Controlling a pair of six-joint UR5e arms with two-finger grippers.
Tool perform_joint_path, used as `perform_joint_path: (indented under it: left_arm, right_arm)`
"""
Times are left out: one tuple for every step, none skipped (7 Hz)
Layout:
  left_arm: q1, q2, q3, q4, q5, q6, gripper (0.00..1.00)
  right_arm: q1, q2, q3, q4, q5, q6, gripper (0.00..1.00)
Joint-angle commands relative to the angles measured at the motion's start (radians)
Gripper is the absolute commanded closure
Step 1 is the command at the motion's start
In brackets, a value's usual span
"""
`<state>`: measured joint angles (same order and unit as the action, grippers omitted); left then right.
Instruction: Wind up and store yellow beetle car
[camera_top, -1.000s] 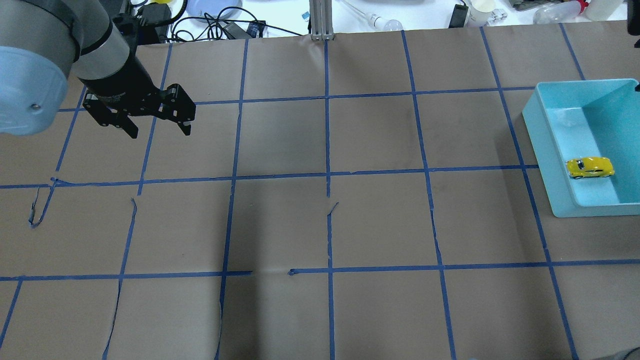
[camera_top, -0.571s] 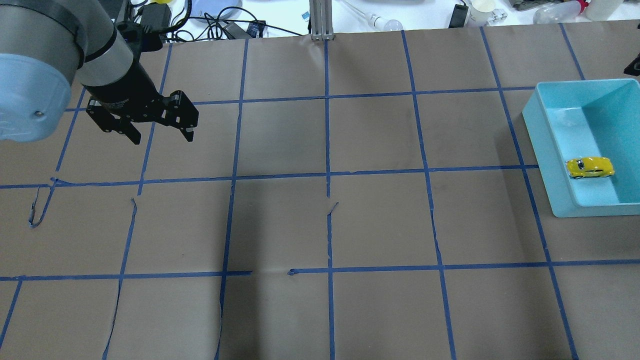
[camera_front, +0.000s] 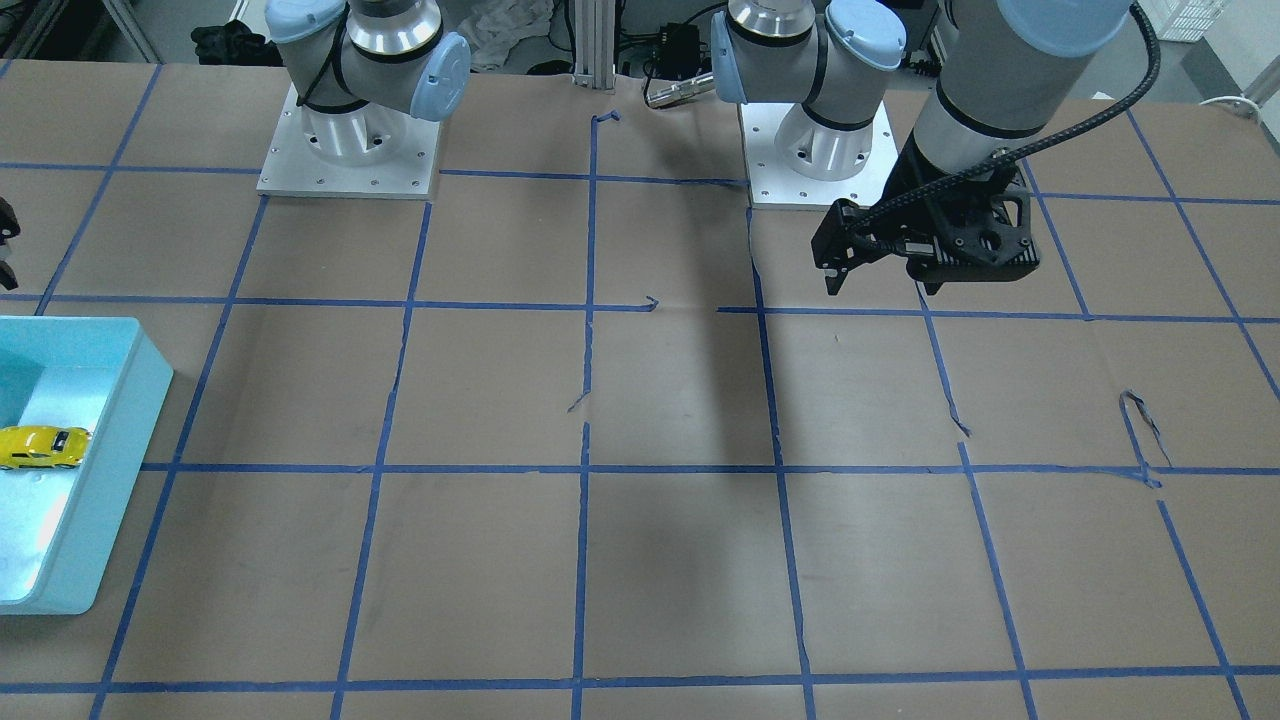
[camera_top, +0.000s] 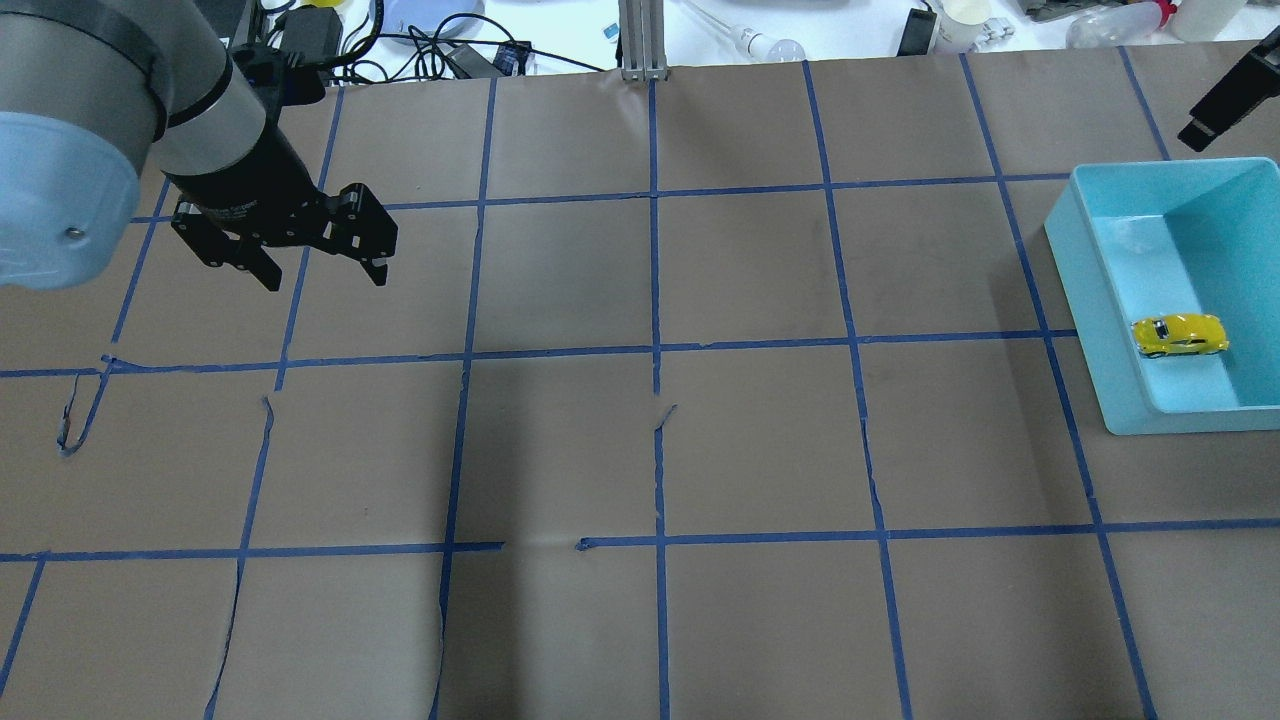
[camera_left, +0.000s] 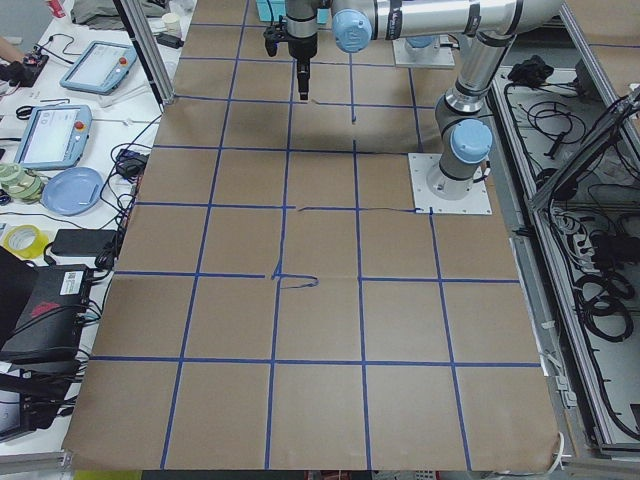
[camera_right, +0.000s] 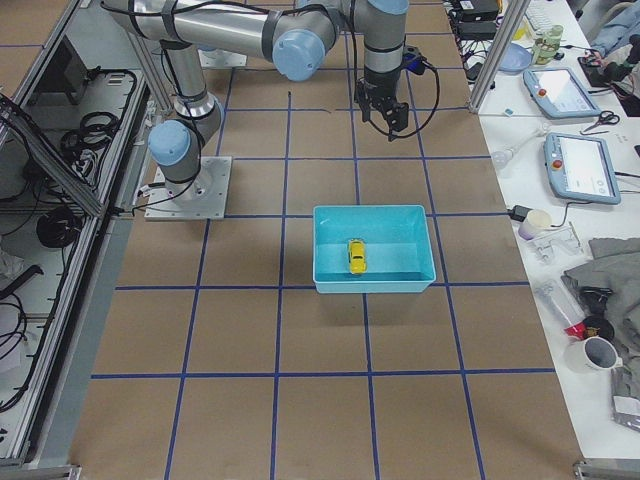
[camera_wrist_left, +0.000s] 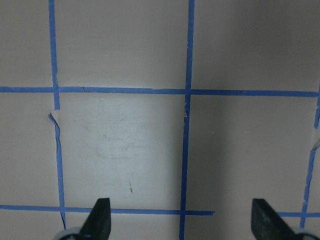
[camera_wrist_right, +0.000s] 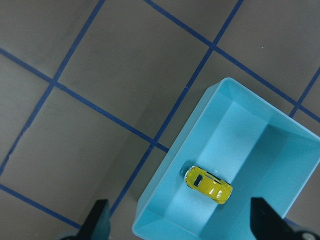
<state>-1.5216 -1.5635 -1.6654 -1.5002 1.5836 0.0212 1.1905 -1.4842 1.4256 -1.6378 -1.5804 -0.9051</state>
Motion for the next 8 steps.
perform_joint_path:
  left_arm:
    - [0.000,0.000,0.000,0.000,-0.002,-0.001,0.00]
    - [0.000,0.002,0.000,-0.002,-0.001,-0.001,0.00]
    - [0.000,0.005,0.000,-0.011,0.001,-0.001,0.00]
    - [0.000,0.007,0.001,-0.015,0.004,0.000,0.00]
    - [0.000,0.017,0.010,-0.043,0.004,0.005,0.00]
    - [-0.003,0.028,0.012,-0.054,-0.001,0.009,0.00]
    - [-0.003,0.045,0.013,-0.067,-0.004,0.011,0.00]
    - [-0.003,0.059,0.013,-0.086,-0.005,0.016,0.00]
  right_arm:
    - [0.082,-0.004,-0.002,0.001,0.041,0.312,0.00]
    - [0.148,-0.017,-0.001,0.003,0.046,0.512,0.00]
    - [0.205,-0.022,-0.001,0.010,0.046,0.686,0.00]
    - [0.265,-0.021,0.001,0.009,0.048,0.780,0.00]
    - [0.324,-0.022,-0.001,0.006,0.043,0.895,0.00]
    - [0.368,-0.021,-0.001,0.003,0.045,1.002,0.00]
    - [0.394,-0.019,-0.001,-0.005,0.049,1.056,0.00]
    - [0.400,-0.018,0.001,-0.008,0.037,1.072,0.00]
